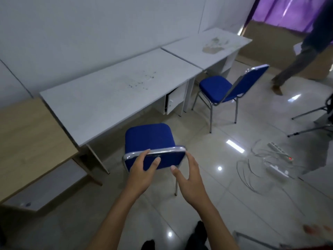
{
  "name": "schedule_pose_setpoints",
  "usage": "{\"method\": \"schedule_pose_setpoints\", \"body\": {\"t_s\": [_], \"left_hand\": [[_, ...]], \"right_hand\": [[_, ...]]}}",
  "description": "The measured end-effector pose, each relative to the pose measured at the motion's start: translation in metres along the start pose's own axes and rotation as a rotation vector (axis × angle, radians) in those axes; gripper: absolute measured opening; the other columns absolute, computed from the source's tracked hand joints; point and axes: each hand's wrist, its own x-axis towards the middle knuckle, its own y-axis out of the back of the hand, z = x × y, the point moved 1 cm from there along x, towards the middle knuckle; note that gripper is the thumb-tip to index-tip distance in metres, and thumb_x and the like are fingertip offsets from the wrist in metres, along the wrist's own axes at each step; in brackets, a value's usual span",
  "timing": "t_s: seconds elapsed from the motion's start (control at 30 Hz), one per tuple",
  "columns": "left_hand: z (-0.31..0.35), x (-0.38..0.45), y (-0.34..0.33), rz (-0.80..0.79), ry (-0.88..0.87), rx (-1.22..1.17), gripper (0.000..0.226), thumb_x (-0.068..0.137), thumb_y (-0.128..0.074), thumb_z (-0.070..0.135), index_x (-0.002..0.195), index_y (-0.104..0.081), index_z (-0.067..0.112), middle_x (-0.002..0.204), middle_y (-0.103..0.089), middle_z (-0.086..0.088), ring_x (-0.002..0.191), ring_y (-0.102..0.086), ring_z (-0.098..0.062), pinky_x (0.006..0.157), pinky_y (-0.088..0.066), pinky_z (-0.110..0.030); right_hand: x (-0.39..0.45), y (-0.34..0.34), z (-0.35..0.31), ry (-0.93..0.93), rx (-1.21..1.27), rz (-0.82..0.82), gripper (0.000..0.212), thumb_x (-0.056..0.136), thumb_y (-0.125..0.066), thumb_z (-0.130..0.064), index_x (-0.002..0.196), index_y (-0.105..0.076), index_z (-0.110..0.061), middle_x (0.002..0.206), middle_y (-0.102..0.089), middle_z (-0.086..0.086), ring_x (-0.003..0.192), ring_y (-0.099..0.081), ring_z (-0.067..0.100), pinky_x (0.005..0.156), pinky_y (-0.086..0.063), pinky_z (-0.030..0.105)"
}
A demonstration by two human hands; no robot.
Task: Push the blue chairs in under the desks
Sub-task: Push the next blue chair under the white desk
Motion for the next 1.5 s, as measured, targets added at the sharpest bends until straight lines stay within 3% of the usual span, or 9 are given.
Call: {"method": "schedule_pose_setpoints", "body": {"t_s": [0.17,0.33,0.47,0.63,0.73,0.87,1.03,1.2,1.5], "left_hand": [[0.022,0.041,-0.008,0.132,0.076,0.016,0.076,0.086,-0.057,0.071,0.153,-0.042,0.039,0.163,-0.037,0.003,0.146,-0.04,-0.021,0.113,-0.044,-0.046],[0.044,0.08,-0.02,0.256,0.193,0.08,0.073,0.092,-0.06,0.064,0.155,-0.04,0.034,0.164,-0.037,0.001,0.146,-0.042,-0.023,0.116,-0.041,-0.046],[0.048,0.105,-0.031,0.265,0.235,0.118,0.063,0.098,-0.066,0.043,0.151,-0.047,0.016,0.151,-0.05,-0.009,0.118,-0.052,-0.017,0.096,-0.046,-0.032],[-0.003,0.118,-0.033,0.098,0.533,0.497,0.098,0.078,-0.049,0.089,0.157,-0.037,0.033,0.171,-0.025,-0.004,0.16,-0.007,-0.033,0.127,-0.008,-0.055],[-0.017,0.12,-0.024,0.081,0.548,0.575,0.124,0.05,-0.041,0.109,0.154,-0.04,0.041,0.173,-0.017,-0.002,0.16,-0.005,-0.031,0.127,-0.007,-0.057],[-0.028,0.118,-0.015,0.15,0.576,0.455,0.134,0.037,-0.062,0.105,0.15,-0.048,0.035,0.173,-0.015,-0.003,0.158,-0.011,-0.032,0.125,-0.023,-0.058],[-0.032,0.123,-0.021,0.223,0.561,0.349,0.122,0.027,-0.07,0.102,0.128,-0.061,0.035,0.155,-0.034,-0.002,0.146,-0.027,-0.025,0.117,-0.038,-0.048],[-0.025,0.126,-0.045,0.297,0.495,0.453,0.112,0.035,-0.051,0.11,0.118,-0.063,0.035,0.12,-0.045,0.008,0.122,-0.037,-0.012,0.098,-0.045,-0.034],[0.002,0.145,-0.105,0.463,0.537,0.541,0.106,0.044,-0.04,0.113,0.113,-0.063,0.036,0.11,-0.049,0.013,0.115,-0.044,-0.011,0.085,-0.046,-0.031]], "right_hand": [[0.092,0.012,0.009,0.063,-0.05,-0.12,0.079,0.089,-0.062,-0.067,0.155,-0.028,-0.042,0.161,-0.025,-0.008,0.15,-0.026,0.014,0.118,-0.037,0.047],[0.162,0.018,0.02,0.036,-0.27,-0.285,0.089,0.089,-0.052,-0.074,0.16,-0.017,-0.036,0.171,0.003,0.0,0.158,0.005,0.022,0.124,-0.022,0.054],[0.188,0.012,0.02,-0.165,-0.484,-0.472,0.09,0.093,-0.038,-0.077,0.164,-0.007,-0.031,0.17,0.017,0.008,0.156,0.019,0.031,0.124,-0.009,0.059],[0.194,-0.011,0.038,-0.34,-0.626,-0.654,0.092,0.09,-0.032,-0.083,0.163,-0.01,-0.032,0.171,0.017,0.008,0.155,0.02,0.034,0.122,-0.008,0.059],[0.195,-0.02,0.038,-0.377,-0.657,-0.641,0.095,0.084,-0.037,-0.087,0.162,-0.015,-0.036,0.17,0.017,0.007,0.154,0.021,0.036,0.122,-0.006,0.062],[0.192,-0.026,0.045,-0.329,-0.718,-0.538,0.103,0.07,-0.054,-0.09,0.156,-0.021,-0.044,0.171,0.014,0.006,0.156,0.015,0.036,0.123,-0.011,0.059],[0.199,-0.03,0.051,-0.352,-0.69,-0.46,0.117,0.056,-0.063,-0.093,0.154,-0.013,-0.053,0.169,0.022,0.003,0.156,0.015,0.035,0.122,-0.016,0.058],[0.214,-0.01,0.067,-0.258,-0.52,-0.45,0.11,0.062,-0.078,-0.076,0.151,-0.017,-0.057,0.166,0.028,-0.001,0.153,0.021,0.033,0.119,-0.013,0.065],[0.272,0.04,0.086,-0.076,-0.446,-0.484,0.099,0.066,-0.086,-0.064,0.145,-0.025,-0.062,0.167,0.024,-0.007,0.153,0.024,0.023,0.117,-0.009,0.068]]}}
